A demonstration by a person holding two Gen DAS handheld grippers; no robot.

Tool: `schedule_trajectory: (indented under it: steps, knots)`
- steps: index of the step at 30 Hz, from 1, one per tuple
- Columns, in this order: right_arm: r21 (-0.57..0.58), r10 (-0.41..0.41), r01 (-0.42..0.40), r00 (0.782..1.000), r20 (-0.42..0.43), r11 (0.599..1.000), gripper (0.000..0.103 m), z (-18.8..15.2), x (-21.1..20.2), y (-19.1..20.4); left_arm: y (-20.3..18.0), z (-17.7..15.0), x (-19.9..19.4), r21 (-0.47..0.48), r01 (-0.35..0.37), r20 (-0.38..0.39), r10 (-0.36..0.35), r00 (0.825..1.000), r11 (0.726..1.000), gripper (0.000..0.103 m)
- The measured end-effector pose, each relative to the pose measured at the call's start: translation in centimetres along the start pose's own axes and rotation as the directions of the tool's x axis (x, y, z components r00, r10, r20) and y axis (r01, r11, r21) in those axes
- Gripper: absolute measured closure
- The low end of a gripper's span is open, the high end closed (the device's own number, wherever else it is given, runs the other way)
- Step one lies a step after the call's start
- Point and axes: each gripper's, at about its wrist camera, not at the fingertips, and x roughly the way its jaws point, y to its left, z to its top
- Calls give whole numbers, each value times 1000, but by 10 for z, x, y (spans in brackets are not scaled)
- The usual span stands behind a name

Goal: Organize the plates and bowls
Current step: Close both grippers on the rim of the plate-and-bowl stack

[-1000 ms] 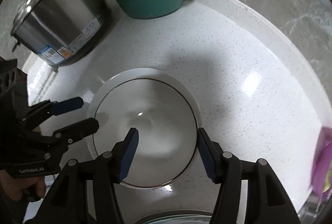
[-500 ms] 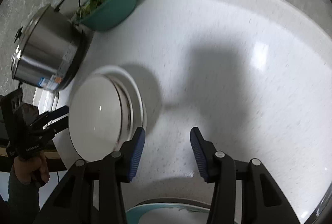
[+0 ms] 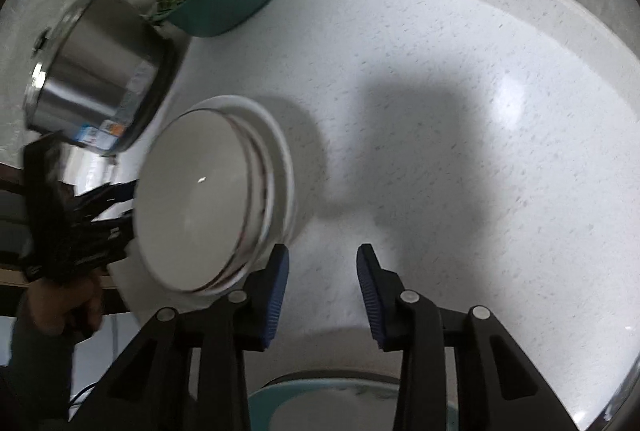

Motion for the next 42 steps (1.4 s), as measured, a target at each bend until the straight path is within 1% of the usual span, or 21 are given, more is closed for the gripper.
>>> schedule_trajectory:
  steps: [2, 5, 8, 11, 13, 16, 18, 19, 21, 22, 23, 24, 25, 27, 28, 29, 31, 32, 37, 40, 42]
  knots:
    - [2, 4, -4, 1000, 12, 1000, 57, -2, 1, 0, -3, 1, 4, 6, 6, -7, -6, 1000, 1000, 36]
    - [13, 12, -12, 1000, 14, 1000, 57, 4, 6, 0, -10, 4, 10, 23, -7, -10, 8, 1000, 1000, 36]
    - [-3, -4, 4, 1000, 0, 1000, 57, 11, 14, 6, -6, -1, 7, 23, -10, 3, 10, 1000, 1000, 36]
    - [-10, -16, 16, 1000, -18, 1000, 58, 14, 25, 14, -4, 2, 6, 22, -34, 35, 34, 999, 999, 36]
    - [-4, -2, 2, 1000, 1, 1000, 58, 17, 30, 14, -3, 5, 6, 23, -44, 47, 43, 998, 999, 36]
    - [0, -19, 19, 1000, 7, 1000, 59, 21, 42, 16, -7, 8, 7, 43, -58, 57, 56, 997, 997, 36]
    - [-4, -30, 30, 999, 13, 1000, 64, 21, 51, 19, -8, 9, 9, 47, -68, 64, 65, 996, 997, 36]
    - [4, -18, 18, 1000, 20, 1000, 64, 21, 54, 18, -8, 10, 12, 51, -77, 52, 75, 996, 996, 37]
    - [8, 5, -5, 999, 44, 1000, 64, 20, 57, 19, -12, 11, 22, 57, -72, 27, 71, 997, 996, 40]
    - [2, 8, -8, 999, 52, 1000, 64, 20, 58, 20, -14, 10, 26, 62, -50, 21, 49, 999, 997, 42]
    - [5, 19, -20, 998, 52, 1000, 69, 20, 60, 21, -18, 11, 26, 77, -55, 29, 53, 998, 996, 48]
    - [7, 29, -30, 998, 50, 1000, 78, 19, 61, 21, -20, 12, 27, 80, -41, 24, 39, 999, 996, 51]
    - [4, 40, -41, 998, 45, 999, 81, 19, 65, 22, -22, 13, 28, 81, -37, 23, 35, 999, 996, 53]
    - [13, 51, -52, 998, 47, 999, 82, 19, 68, 23, -25, 15, 28, 79, -37, 31, 35, 999, 996, 63]
    - [14, 49, -49, 998, 50, 999, 82, 20, 69, 25, -27, 17, 28, 78, -29, 34, 26, 999, 997, 72]
    - [17, 49, -50, 997, 53, 999, 82, 21, 70, 25, -29, 19, 28, 80, -31, 38, 28, 999, 996, 79]
    - [23, 48, -49, 997, 58, 999, 82, 21, 70, 25, -35, 22, 28, 96, -52, 45, 47, 998, 994, 84]
    - [21, 41, -43, 997, 61, 999, 82, 21, 68, 25, -37, 24, 29, 103, -48, 42, 44, 998, 994, 88]
    - [13, 9, -10, 997, 74, 1000, 83, 20, 65, 27, -40, 28, 33, 95, -51, 42, 47, 998, 994, 92]
    - [15, -1, 0, 997, 81, 1000, 84, 20, 64, 29, -40, 29, 34, 91, -59, 45, 55, 997, 994, 92]
    - [12, -9, 8, 996, 85, 1000, 84, 19, 64, 30, -32, 31, 28, 89, -59, 44, 56, 997, 994, 92]
